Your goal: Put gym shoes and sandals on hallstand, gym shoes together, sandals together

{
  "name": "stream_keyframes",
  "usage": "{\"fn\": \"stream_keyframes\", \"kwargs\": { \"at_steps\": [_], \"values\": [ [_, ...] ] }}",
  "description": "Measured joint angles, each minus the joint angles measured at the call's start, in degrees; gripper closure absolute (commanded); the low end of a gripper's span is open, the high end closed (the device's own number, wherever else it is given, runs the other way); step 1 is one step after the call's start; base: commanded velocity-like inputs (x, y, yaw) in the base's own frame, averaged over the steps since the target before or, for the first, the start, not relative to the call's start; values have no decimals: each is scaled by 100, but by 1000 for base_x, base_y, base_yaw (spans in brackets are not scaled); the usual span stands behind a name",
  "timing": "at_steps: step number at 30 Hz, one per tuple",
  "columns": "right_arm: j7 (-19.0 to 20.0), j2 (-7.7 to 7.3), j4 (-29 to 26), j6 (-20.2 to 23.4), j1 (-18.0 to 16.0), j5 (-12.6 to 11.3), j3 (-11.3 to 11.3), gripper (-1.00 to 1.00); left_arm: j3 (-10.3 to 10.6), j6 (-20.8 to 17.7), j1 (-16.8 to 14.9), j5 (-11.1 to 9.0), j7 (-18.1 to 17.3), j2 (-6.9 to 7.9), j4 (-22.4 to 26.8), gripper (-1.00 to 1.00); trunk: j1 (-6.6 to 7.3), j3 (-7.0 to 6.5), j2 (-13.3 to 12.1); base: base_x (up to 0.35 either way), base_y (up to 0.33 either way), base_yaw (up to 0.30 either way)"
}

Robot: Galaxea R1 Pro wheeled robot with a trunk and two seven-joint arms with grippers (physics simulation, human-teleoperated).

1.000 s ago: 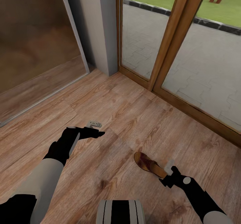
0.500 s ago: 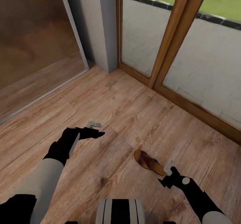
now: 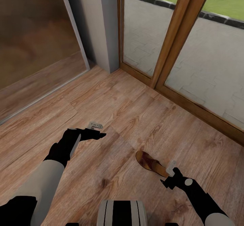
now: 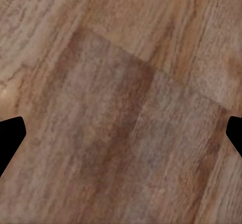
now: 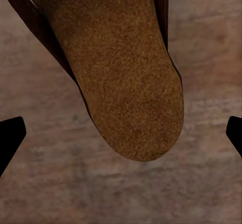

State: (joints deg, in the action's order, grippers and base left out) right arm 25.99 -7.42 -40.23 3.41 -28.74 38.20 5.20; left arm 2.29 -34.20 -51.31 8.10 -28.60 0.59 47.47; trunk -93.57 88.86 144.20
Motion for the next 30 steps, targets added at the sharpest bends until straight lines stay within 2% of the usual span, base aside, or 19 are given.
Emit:
{"fn": "stream_keyframes", "kwargs": {
  "at_steps": [4,5,13,22,25,30],
  "values": [
    [-43,3,1,1,0,-1,2,-100,-4,0,0,0,0,0,0,-100,0,15,0,0,0,0],
    [-194,11,2,1,0,-6,-7,-100,-1,0,0,0,0,0,0,-100,0,16,0,0,0,0],
    [-523,24,11,0,0,-20,-20,-100,-5,0,0,0,5,0,1,-100,0,18,0,0,0,0],
    [-727,54,6,11,-5,-23,-30,-100,-7,0,0,0,9,0,0,-100,0,19,0,0,0,0],
    [-1116,205,10,12,-8,-33,-31,-100,-7,0,0,0,9,0,0,-100,0,19,0,0,0,0],
    [-1204,258,13,5,-9,-34,-35,-100,-7,0,0,0,9,0,0,-100,0,19,0,0,0,0]
  ]
}}
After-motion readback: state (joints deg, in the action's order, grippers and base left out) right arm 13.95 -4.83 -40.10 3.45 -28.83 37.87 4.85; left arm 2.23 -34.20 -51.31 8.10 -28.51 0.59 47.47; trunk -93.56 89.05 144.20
